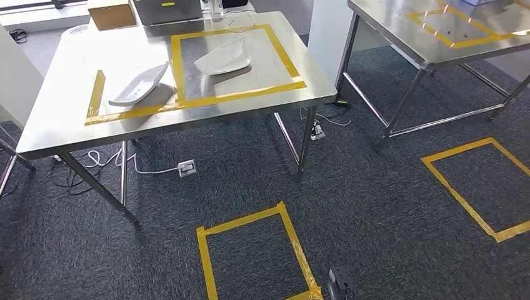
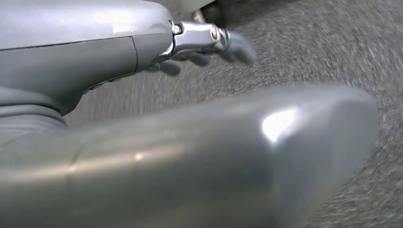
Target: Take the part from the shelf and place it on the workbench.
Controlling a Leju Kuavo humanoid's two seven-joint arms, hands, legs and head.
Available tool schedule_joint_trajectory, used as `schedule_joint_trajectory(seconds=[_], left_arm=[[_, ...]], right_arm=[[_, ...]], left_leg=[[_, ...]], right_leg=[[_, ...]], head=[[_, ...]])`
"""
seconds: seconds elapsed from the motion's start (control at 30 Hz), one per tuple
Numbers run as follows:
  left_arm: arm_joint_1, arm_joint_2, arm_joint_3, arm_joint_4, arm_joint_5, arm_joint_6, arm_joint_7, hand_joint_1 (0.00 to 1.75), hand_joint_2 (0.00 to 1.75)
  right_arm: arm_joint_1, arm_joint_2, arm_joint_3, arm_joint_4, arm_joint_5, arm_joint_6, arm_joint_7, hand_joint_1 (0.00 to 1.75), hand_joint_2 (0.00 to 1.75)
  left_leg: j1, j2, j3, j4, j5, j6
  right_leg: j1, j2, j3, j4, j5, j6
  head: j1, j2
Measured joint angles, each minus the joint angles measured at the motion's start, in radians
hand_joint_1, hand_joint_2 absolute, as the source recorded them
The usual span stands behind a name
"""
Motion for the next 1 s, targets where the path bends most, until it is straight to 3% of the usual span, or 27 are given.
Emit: schedule_joint_trajectory(seconds=[0.03, 0.07, 0.1, 0.17, 0.2, 0.23, 0.27, 0.3, 0.33, 0.37, 0.43, 0.47, 0.6, 0.67, 0.73, 0.77, 0.8, 0.87, 0.93, 1.0], left_arm=[[-0.011, -0.006, -0.011, 0.005, -0.018, -0.011, 0.017, 0.0, 0.0], [-0.021, -0.012, -0.02, 0.009, -0.028, -0.018, 0.03, 0.0, 0.0], [-0.032, -0.019, -0.026, 0.013, -0.031, -0.023, 0.037, 0.0, 0.0], [-0.054, -0.033, -0.033, 0.017, -0.031, -0.032, 0.045, 0.0, 0.0], [-0.063, -0.039, -0.036, 0.019, -0.032, -0.036, 0.047, 0.0, 0.0], [-0.07, -0.043, -0.04, 0.021, -0.035, -0.04, 0.051, 0.0, 0.0], [-0.074, -0.045, -0.043, 0.023, -0.04, -0.044, 0.055, 0.0, 0.0], [-0.076, -0.046, -0.047, 0.024, -0.045, -0.046, 0.059, 0.0, 0.0], [-0.077, -0.046, -0.051, 0.025, -0.05, -0.048, 0.064, 0.0, 0.0], [-0.078, -0.046, -0.055, 0.026, -0.05, -0.048, 0.066, 0.0, 0.0], [-0.079, -0.044, -0.056, 0.028, -0.027, -0.048, 0.063, 0.0, 0.0], [-0.078, -0.043, -0.052, 0.029, -0.005, -0.049, 0.06, 0.0, 0.0], [-0.075, -0.04, -0.04, 0.03, 0.039, -0.052, 0.055, 0.0, 0.0], [-0.045, -0.033, -0.029, 0.036, 0.003, -0.071, 0.102, 0.0, 0.0], [-0.011, -0.024, -0.027, 0.044, -0.05, -0.091, 0.156, 0.0, 0.0], [-0.006, -0.022, -0.033, 0.046, -0.053, -0.092, 0.157, 0.0, 0.0], [-0.002, -0.021, -0.035, 0.047, -0.042, -0.09, 0.15, 0.0, 0.0], [-0.002, -0.02, -0.03, 0.047, 0.001, -0.083, 0.121, 0.0, 0.0], [-0.009, -0.018, -0.018, 0.046, 0.038, -0.079, 0.092, 0.0, 0.0], [-0.018, -0.016, 0.0, 0.045, 0.066, -0.079, 0.072, 0.0, 0.0]], right_arm=[[-0.001, -0.002, 0.0, 0.0, 0.012, 0.003, -0.01, 0.0, 0.0], [-0.001, -0.005, 0.002, 0.001, 0.024, 0.004, -0.013, 0.0, 0.0], [0.0, -0.008, 0.005, 0.001, 0.035, 0.003, -0.011, 0.0, 0.0], [0.0, -0.015, 0.012, 0.001, 0.044, -0.002, -0.002, 0.0, 0.0], [-0.001, -0.018, 0.014, 0.001, 0.044, -0.006, 0.002, 0.0, 0.0], [-0.002, -0.021, 0.015, 0.001, 0.042, -0.011, 0.009, 0.0, 0.0], [-0.002, -0.024, 0.015, 0.001, 0.04, -0.018, 0.019, 0.0, 0.44], [-0.002, -0.025, 0.015, 0.001, 0.038, -0.027, 0.035, 0.0, 0.87], [-0.002, -0.027, 0.015, 0.001, 0.036, -0.036, 0.055, 0.0, 1.31], [-0.002, -0.029, 0.015, 0.001, 0.036, -0.046, 0.077, 0.0, 1.75], [-0.003, -0.033, 0.015, 0.001, 0.036, -0.063, 0.125, 0.0, 1.75], [-0.003, -0.034, 0.015, 0.001, 0.037, -0.07, 0.15, 0.0, 1.75], [-0.002, -0.035, 0.015, 0.001, 0.039, -0.08, 0.187, 0.0, 1.75], [0.001, -0.036, 0.015, 0.001, 0.043, -0.072, 0.158, 0.0, 1.75], [0.004, -0.037, 0.015, 0.001, 0.047, -0.056, 0.117, 0.0, 1.75], [0.004, -0.037, 0.015, 0.001, 0.048, -0.049, 0.108, 0.0, 1.75], [0.003, -0.036, 0.015, 0.001, 0.05, -0.043, 0.107, 0.0, 1.75], [0.001, -0.036, 0.017, 0.001, 0.063, -0.038, 0.128, 0.0, 1.75], [-0.004, -0.036, 0.021, 0.001, 0.081, -0.041, 0.158, 0.0, 1.75], [-0.01, -0.035, 0.025, 0.001, 0.088, -0.049, 0.161, 0.0, 1.75]], left_leg=[[-0.001, 0.003, -0.01, -0.001, 0.009, 0.011], [-0.001, 0.005, -0.02, -0.001, 0.02, 0.023], [-0.001, 0.007, -0.033, -0.002, 0.032, 0.033], [-0.004, 0.009, -0.061, -0.001, 0.057, 0.044], [-0.006, 0.009, -0.076, 0.0, 0.069, 0.047], [-0.01, 0.009, -0.091, 0.002, 0.082, 0.048], [-0.013, 0.01, -0.106, 0.005, 0.093, 0.049], [-0.016, 0.011, -0.121, 0.008, 0.103, 0.049], [-0.018, 0.012, -0.135, 0.011, 0.112, 0.048], [-0.021, 0.013, -0.145, 0.014, 0.12, 0.047], [-0.023, 0.013, -0.157, 0.017, 0.136, 0.04], [-0.023, 0.013, -0.158, 0.016, 0.143, 0.036], [-0.02, 0.013, -0.158, 0.012, 0.155, 0.028], [-0.016, 0.01, -0.188, 0.1, 0.063, 0.011], [-0.01, 0.006, -0.221, 0.241, -0.038, -0.011], [-0.007, 0.006, -0.217, 0.276, -0.036, -0.015], [-0.003, 0.006, -0.197, 0.278, -0.012, -0.019], [0.003, 0.006, -0.11, 0.186, 0.03, -0.024], [0.001, 0.003, -0.019, 0.053, 0.015, -0.019], [-0.006, 0.001, 0.005, -0.002, -0.002, -0.001]], right_leg=[[-0.002, 0.002, -0.003, 0.0, 0.001, 0.007], [-0.005, 0.005, -0.01, 0.009, -0.016, 0.013], [-0.005, 0.008, -0.02, 0.036, -0.054, 0.017], [-0.002, 0.013, -0.05, 0.147, -0.165, 0.018], [0.001, 0.014, -0.061, 0.211, -0.204, 0.017], [0.004, 0.016, -0.062, 0.262, -0.219, 0.014], [0.007, 0.016, -0.05, 0.283, -0.21, 0.01], [0.011, 0.017, -0.02, 0.269, -0.184, 0.003], [0.016, 0.018, 0.027, 0.22, -0.158, -0.005], [0.021, 0.019, 0.084, 0.145, -0.15, -0.017], [0.029, 0.022, 0.17, 0.017, -0.161, -0.032], [0.033, 0.022, 0.186, -0.014, -0.171, -0.037], [0.036, 0.022, 0.185, -0.02, -0.168, -0.039], [0.029, 0.018, 0.15, -0.026, -0.132, -0.052], [0.021, 0.013, 0.097, -0.029, -0.086, -0.064], [0.02, 0.011, 0.079, -0.025, -0.075, -0.061], [0.019, 0.009, 0.062, -0.019, -0.064, -0.058], [0.015, 0.006, 0.028, -0.004, -0.046, -0.049], [0.013, 0.004, 0.005, 0.009, -0.029, -0.036], [0.013, 0.004, -0.002, 0.008, -0.009, -0.023]], head=[[-0.002, 0.0], [-0.003, 0.0], [-0.004, 0.0], [-0.003, 0.0], [-0.003, 0.0], [-0.002, 0.0], [-0.002, 0.0], [-0.002, 0.0], [-0.002, 0.0], [-0.002, 0.0], [-0.003, 0.0], [-0.003, 0.0], [-0.002, 0.0], [-0.004, 0.0], [-0.006, 0.0], [-0.005, 0.0], [-0.005, 0.0], [-0.005, 0.0], [-0.004, 0.0], [-0.003, 0.0]])
